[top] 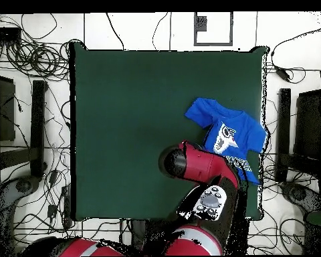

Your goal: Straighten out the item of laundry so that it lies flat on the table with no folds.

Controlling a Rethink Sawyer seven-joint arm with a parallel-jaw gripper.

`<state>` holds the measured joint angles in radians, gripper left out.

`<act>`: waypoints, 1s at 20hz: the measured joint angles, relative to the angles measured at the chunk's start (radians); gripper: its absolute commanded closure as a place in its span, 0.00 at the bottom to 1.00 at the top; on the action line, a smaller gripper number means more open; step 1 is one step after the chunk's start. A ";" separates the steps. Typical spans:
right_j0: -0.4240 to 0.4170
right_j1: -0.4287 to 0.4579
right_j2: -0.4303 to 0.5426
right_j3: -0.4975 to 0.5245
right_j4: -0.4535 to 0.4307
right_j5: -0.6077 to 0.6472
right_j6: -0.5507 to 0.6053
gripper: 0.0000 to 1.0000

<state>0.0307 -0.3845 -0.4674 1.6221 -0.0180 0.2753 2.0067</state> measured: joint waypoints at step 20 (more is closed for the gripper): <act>0.111 0.001 -0.003 0.073 0.129 0.000 0.001 1.00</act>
<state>0.1413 -0.3839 -0.4706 1.6951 0.1108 0.2753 2.0074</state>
